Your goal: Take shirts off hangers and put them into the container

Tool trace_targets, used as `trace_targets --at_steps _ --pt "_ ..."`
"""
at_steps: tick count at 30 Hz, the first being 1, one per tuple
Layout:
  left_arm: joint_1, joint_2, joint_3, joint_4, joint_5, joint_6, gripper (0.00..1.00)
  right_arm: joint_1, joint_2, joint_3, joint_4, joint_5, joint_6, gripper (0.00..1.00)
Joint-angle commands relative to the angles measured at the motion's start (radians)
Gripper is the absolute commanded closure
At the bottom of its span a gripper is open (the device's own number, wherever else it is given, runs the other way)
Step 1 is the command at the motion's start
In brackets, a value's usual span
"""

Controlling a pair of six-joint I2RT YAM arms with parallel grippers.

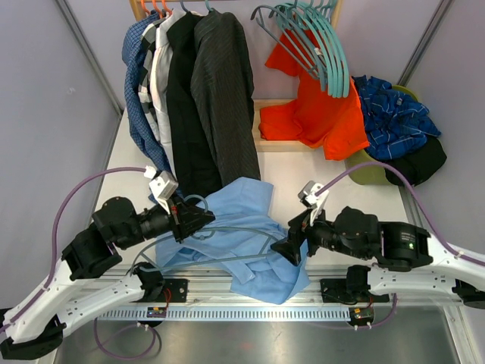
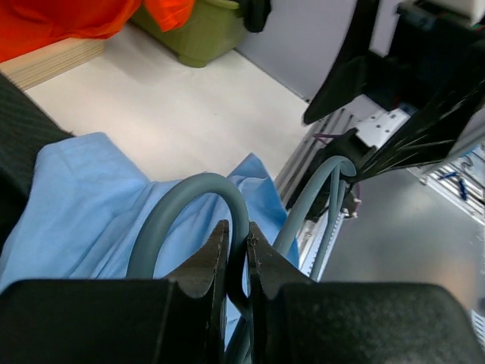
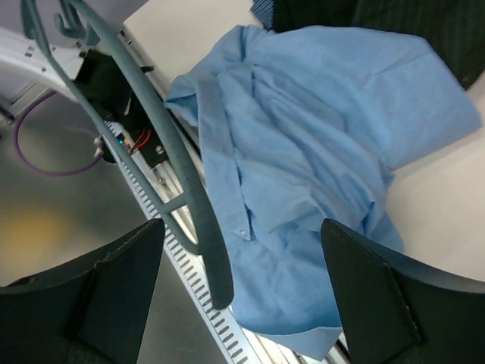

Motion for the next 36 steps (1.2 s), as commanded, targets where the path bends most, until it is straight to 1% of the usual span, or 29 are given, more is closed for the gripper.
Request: trace_targets --at_steps 1,5,7,8,9,10,12,13,15,16,17,18,19,20,21,23,24,26,29,30,32,33,34,36 --pt "-0.001 -0.001 0.039 0.096 0.136 -0.015 1.0 -0.001 0.043 -0.06 0.117 -0.188 -0.016 0.09" --pt "-0.001 0.001 0.04 0.122 0.178 -0.04 1.0 0.001 0.083 -0.079 0.203 -0.264 -0.016 0.1" --pt "-0.001 -0.002 0.04 0.12 0.172 -0.04 1.0 0.001 0.099 -0.08 0.223 -0.281 -0.014 0.18" --pt "-0.001 -0.002 0.037 0.122 0.163 -0.042 1.0 0.001 0.102 -0.082 0.243 -0.308 -0.014 0.25" --pt "-0.001 -0.001 0.037 0.122 0.16 -0.043 1.0 0.001 0.109 -0.085 0.249 -0.316 -0.013 0.33" --pt "-0.001 -0.001 0.037 0.122 0.152 -0.046 1.0 -0.001 0.113 -0.086 0.254 -0.327 -0.009 0.59" --pt "-0.001 0.001 0.039 0.12 0.135 -0.049 1.0 -0.001 0.119 -0.083 0.253 -0.33 0.0 0.85" --pt "-0.001 0.004 0.042 0.117 0.111 -0.048 1.0 -0.001 0.119 -0.077 0.248 -0.332 0.003 1.0" --pt "-0.001 0.005 0.046 0.096 0.08 -0.046 1.0 -0.001 0.11 -0.073 0.231 -0.332 0.006 1.0" --pt "-0.001 0.004 0.054 0.079 0.037 -0.045 1.0 0.001 0.102 -0.068 0.22 -0.329 0.007 1.0" --pt "-0.001 0.004 0.06 0.067 0.014 -0.045 0.97 0.001 0.099 -0.066 0.216 -0.325 0.009 1.0" --pt "-0.001 0.004 0.065 0.059 -0.035 -0.043 0.89 -0.001 0.082 -0.062 0.211 -0.319 0.009 1.0" --pt "-0.001 0.004 0.072 0.042 -0.058 -0.042 0.77 -0.001 0.076 -0.059 0.207 -0.313 0.007 1.0" --pt "-0.001 0.002 0.075 0.041 -0.076 -0.042 0.61 -0.001 0.068 -0.059 0.193 -0.307 0.007 1.0" --pt "-0.001 -0.005 0.075 0.044 -0.086 -0.04 0.33 -0.001 0.06 -0.053 0.185 -0.298 0.007 1.0" --pt "-0.001 -0.012 0.081 0.054 -0.121 -0.039 0.01 -0.001 0.056 -0.046 0.159 -0.289 0.003 1.0" --pt "-0.001 -0.018 0.086 0.06 -0.129 -0.04 0.01 -0.001 0.053 -0.037 0.15 -0.243 0.001 1.0" --pt "-0.001 -0.024 0.101 0.074 -0.135 -0.035 0.01 0.001 0.05 -0.028 0.124 -0.212 -0.003 1.0" --pt "-0.001 -0.062 0.095 0.103 -0.136 -0.034 0.01 -0.001 0.036 0.01 0.04 -0.032 0.004 1.0" --pt "-0.001 -0.077 0.091 0.111 -0.136 -0.035 0.01 -0.001 0.019 0.038 0.015 0.034 0.012 1.0" --pt "-0.001 -0.123 0.069 0.11 -0.181 -0.045 0.01 0.001 -0.016 0.074 -0.043 0.307 0.03 1.0" --pt "-0.001 -0.14 0.059 0.102 -0.184 -0.049 0.01 -0.001 -0.028 0.09 -0.059 0.375 0.027 1.0" --pt "-0.001 -0.154 0.048 0.082 -0.216 -0.055 0.01 0.001 -0.039 0.105 -0.082 0.441 0.027 1.0" --pt "-0.001 -0.192 0.013 0.048 -0.251 -0.066 0.01 0.001 -0.071 0.153 -0.076 0.564 -0.005 1.0"
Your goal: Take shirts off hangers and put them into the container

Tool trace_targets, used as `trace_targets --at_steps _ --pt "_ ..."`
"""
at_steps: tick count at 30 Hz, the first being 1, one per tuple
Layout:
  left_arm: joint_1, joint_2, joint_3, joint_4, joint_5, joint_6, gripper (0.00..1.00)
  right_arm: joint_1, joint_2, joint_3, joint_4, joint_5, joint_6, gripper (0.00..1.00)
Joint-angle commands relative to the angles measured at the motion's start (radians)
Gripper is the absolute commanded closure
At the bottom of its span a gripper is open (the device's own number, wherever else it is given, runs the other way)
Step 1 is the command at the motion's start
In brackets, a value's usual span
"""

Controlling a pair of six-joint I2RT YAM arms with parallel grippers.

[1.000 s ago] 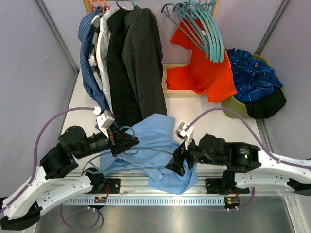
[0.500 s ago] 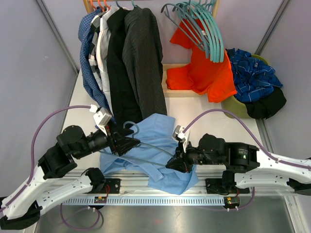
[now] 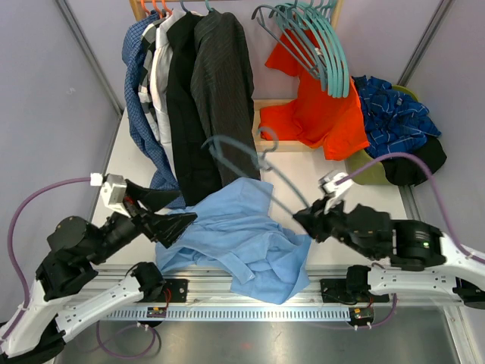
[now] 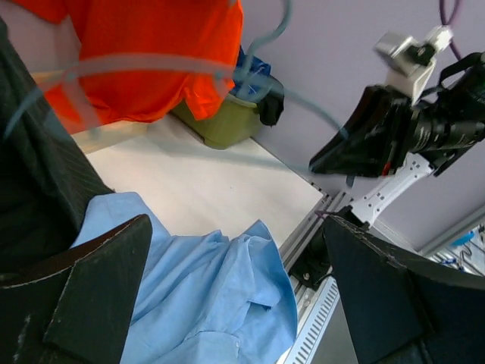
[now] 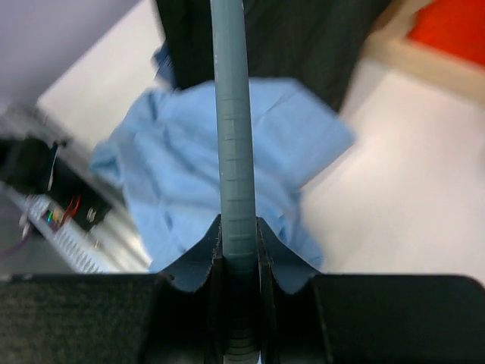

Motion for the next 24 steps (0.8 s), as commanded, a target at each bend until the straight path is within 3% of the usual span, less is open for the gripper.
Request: trace_targets --at_steps 1,6,10,12,14,15,18,24 --pt "0.001 -0.053 -0.048 -0.029 -0.092 -0.033 0.01 0.0 -0.068 0.124 -0.009 0.383 -0.064 1.0" --pt "0.001 -0.14 -0.131 -0.083 -0.104 -0.096 0.01 -0.001 -0.015 0.228 0.13 0.576 -0.273 1.0" --pt "0.001 -0.185 -0.18 -0.087 -0.109 -0.123 0.01 -0.001 0.113 0.308 0.264 0.618 -0.451 1.0" --pt "0.001 -0.188 -0.189 -0.086 -0.104 -0.128 0.01 -0.014 0.21 0.389 0.255 0.609 -0.458 1.0" --pt "0.001 -0.188 -0.187 -0.081 -0.098 -0.127 0.01 -0.084 0.272 0.453 0.173 0.519 -0.413 1.0" --pt "0.001 -0.186 -0.184 -0.081 -0.091 -0.125 0.01 -0.232 0.333 0.531 0.128 0.335 -0.378 1.0" --pt "0.001 -0.18 -0.169 -0.072 -0.08 -0.116 0.01 -0.452 0.455 0.637 0.014 0.017 -0.277 1.0" --pt "0.001 -0.193 -0.155 -0.072 -0.078 -0.097 0.01 -0.622 0.64 0.777 0.039 -0.196 -0.272 1.0"
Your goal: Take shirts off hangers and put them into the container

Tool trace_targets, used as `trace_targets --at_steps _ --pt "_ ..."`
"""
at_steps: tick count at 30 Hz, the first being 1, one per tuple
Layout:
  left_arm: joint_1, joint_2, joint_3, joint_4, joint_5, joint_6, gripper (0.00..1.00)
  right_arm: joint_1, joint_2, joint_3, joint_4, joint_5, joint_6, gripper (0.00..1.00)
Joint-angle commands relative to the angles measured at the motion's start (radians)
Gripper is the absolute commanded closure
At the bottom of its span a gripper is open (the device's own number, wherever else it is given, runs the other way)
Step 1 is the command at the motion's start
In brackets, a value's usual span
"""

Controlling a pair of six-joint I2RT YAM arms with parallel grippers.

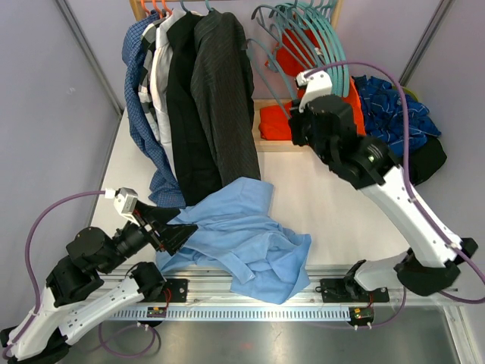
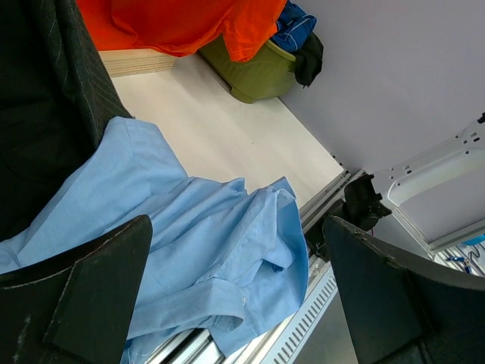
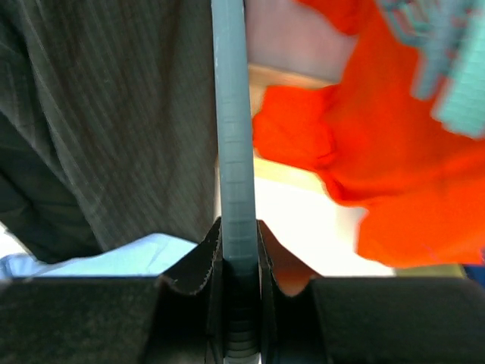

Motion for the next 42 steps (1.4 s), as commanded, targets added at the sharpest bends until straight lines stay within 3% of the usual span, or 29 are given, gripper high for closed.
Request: trace_targets --at_steps 1,7,14,17,22,32,33,36,38,39,42 --pt "0.001 -0.015 0.035 0.047 0.008 0.019 0.01 -0.101 0.067 0.142 0.012 -0.245 0.027 1.0" --pt "0.001 -0.03 0.026 0.047 0.01 0.024 0.01 -0.219 0.256 0.344 0.016 -0.401 0.042 1.0" --pt "0.001 -0.044 0.021 0.042 0.01 0.027 0.01 -0.322 0.576 0.813 -0.139 -0.466 0.045 1.0" --pt "0.001 -0.046 0.026 0.036 0.007 0.029 0.01 -0.356 0.653 0.908 -0.161 -0.492 0.066 1.0" --pt "0.001 -0.05 0.037 0.018 -0.001 0.029 0.01 -0.379 0.678 0.857 -0.138 -0.489 0.1 1.0" --pt "0.001 -0.062 0.015 0.025 -0.002 0.015 0.01 -0.377 0.489 0.446 0.002 -0.495 0.097 1.0" --pt "0.001 -0.064 0.012 0.03 -0.002 0.013 0.01 -0.374 0.463 0.408 0.032 -0.504 0.097 0.93" --pt "0.001 -0.061 0.008 0.034 0.001 0.01 0.01 -0.35 0.329 0.227 0.103 -0.503 0.088 0.38" --pt "0.001 -0.058 0.006 0.036 0.002 0.009 0.01 -0.318 0.209 0.078 0.138 -0.476 0.082 0.2" --pt "0.001 -0.058 0.003 0.037 0.001 0.009 0.01 -0.273 0.174 0.033 0.153 -0.451 0.077 0.01" --pt "0.001 -0.052 -0.002 0.047 0.001 0.009 0.01 -0.207 0.046 -0.138 0.169 -0.394 0.099 0.01"
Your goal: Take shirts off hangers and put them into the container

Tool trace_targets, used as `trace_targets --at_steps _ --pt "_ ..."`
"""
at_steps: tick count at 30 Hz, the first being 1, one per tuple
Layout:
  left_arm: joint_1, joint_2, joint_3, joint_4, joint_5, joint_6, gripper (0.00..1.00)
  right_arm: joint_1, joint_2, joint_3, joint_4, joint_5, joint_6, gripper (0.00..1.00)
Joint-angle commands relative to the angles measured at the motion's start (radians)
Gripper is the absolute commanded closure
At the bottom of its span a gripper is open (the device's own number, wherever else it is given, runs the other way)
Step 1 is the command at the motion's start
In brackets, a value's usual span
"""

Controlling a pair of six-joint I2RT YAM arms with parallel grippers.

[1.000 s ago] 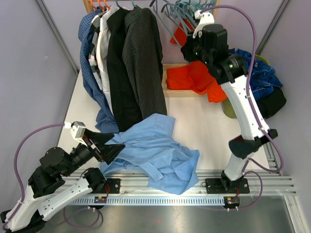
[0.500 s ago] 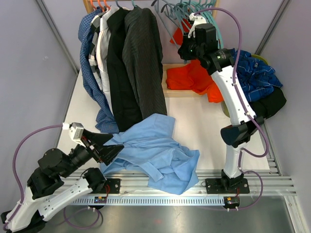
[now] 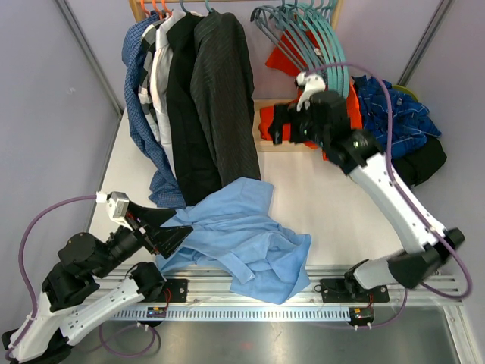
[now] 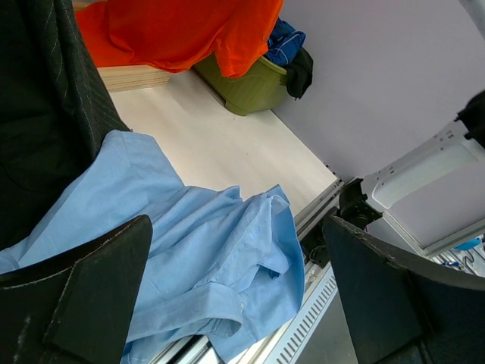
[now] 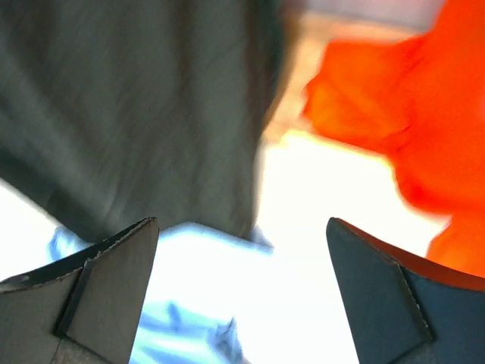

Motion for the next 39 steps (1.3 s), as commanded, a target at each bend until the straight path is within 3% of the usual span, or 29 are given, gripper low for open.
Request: trace_targets --at_steps 1,7,10,14,17,21,25,32,38,39 --pt "0.001 0.009 -0.005 0.047 0.001 -0.002 0.01 0.122 -0.175 -0.19 0.067 0.064 0.021 0.01" --pt "0.001 0.009 -0.025 0.05 0.01 -0.022 0.01 0.351 -0.34 -0.592 0.143 0.165 0.175 0.01" --pt "0.001 0.006 -0.038 0.055 0.01 -0.03 0.01 0.44 -0.338 -0.744 0.201 0.198 0.284 0.01" --pt "0.001 0.009 -0.049 0.061 0.006 -0.04 0.01 0.683 -0.242 -0.826 0.285 0.26 0.442 0.0" --pt "0.001 0.012 -0.055 0.047 -0.014 -0.044 0.01 0.789 -0.109 -0.817 0.336 0.288 0.52 0.0" --pt "0.001 -0.002 -0.062 0.042 -0.014 -0.053 0.01 0.836 0.062 -0.798 0.47 0.284 0.602 0.01" --pt "0.001 -0.027 -0.065 0.029 -0.017 -0.057 0.01 0.839 0.244 -0.691 0.512 0.314 0.645 0.01" --pt "0.001 -0.065 -0.074 0.006 -0.019 -0.063 0.01 0.837 0.378 -0.54 0.538 0.345 0.674 0.0" --pt "0.001 -0.085 -0.077 -0.008 -0.028 -0.06 0.01 0.837 0.571 -0.33 0.299 0.51 0.766 0.0" --pt "0.001 -0.088 -0.072 -0.013 -0.03 -0.062 0.01 0.831 0.599 -0.313 0.216 0.532 0.792 0.08"
